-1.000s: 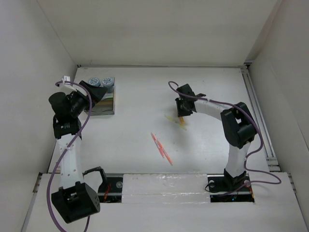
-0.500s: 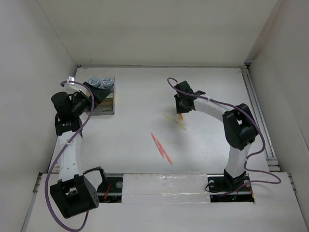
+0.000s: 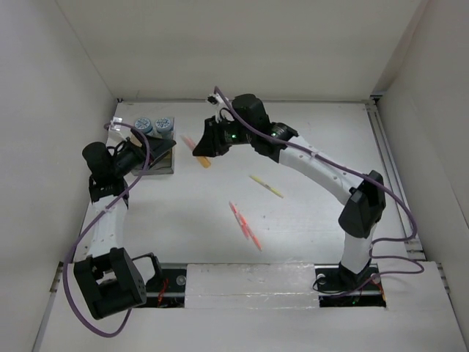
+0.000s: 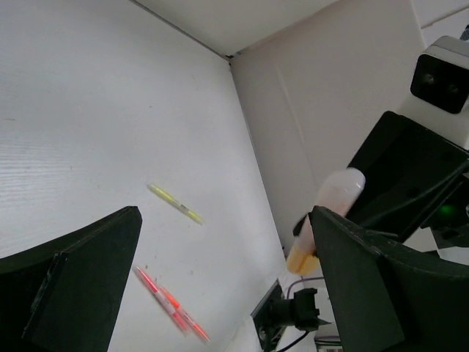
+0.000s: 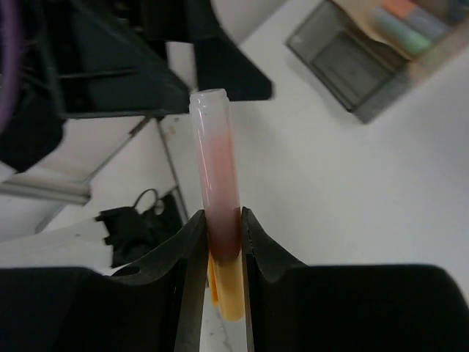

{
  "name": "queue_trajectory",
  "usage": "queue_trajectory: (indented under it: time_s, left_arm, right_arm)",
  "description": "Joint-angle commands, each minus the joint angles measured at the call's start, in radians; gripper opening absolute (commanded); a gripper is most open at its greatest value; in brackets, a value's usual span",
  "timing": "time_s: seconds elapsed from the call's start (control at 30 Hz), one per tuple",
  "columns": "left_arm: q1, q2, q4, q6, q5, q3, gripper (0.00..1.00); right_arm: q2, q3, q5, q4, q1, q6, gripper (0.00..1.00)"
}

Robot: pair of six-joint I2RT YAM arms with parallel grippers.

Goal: Sort the stationery into containers
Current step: Place the pen in the storage box.

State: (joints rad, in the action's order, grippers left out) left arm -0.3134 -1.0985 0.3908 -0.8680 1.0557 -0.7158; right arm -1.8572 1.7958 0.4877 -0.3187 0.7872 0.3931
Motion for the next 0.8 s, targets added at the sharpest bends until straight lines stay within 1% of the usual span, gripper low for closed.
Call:
queue_trajectory:
  time_s: [0.0, 0.07, 0.17, 0.37, 0.53, 0.6, 0.67, 0.77]
  left_arm:
    - [0.002, 0.011, 0.154, -0.054, 0.081, 0.010, 0.98]
    - [0.002, 0.011, 0.166, -0.054, 0.090, 0.010, 0.97]
    - [0.002, 0.020, 0.191, -0.075, 0.101, 0.019, 0.97]
    - [0.002, 0.049, 0.276, -0.121, 0.101, 0.041, 0.97]
    - [0.002, 0.058, 0.276, -0.131, 0.092, 0.050, 0.97]
    - [0.002, 0.058, 0.276, -0.131, 0.083, 0.050, 1.00]
    - [0.002, 0.058, 0.286, -0.131, 0.082, 0.050, 1.00]
    - [0.002, 0.058, 0.313, -0.152, 0.082, 0.059, 1.00]
  right_arm:
    - [-0.045, 0.091, 0.216, 0.107, 0.029, 0.073, 0.00]
    - [-0.069, 0.132, 0.216, 0.107, 0.043, 0.082, 0.00]
    - [-0.082, 0.143, 0.216, 0.107, 0.043, 0.095, 0.00]
    - [-0.047, 0.044, 0.181, 0.190, 0.009, 0.155, 0.00]
    - [-0.028, -0.015, 0.137, 0.253, -0.011, 0.216, 0.00]
    - [-0.039, -0.015, 0.128, 0.253, -0.011, 0.228, 0.00]
    - [-0.059, -0.006, 0.104, 0.253, -0.011, 0.237, 0.00]
    - [-0.071, 0.016, 0.126, 0.242, 0.013, 0.237, 0.00]
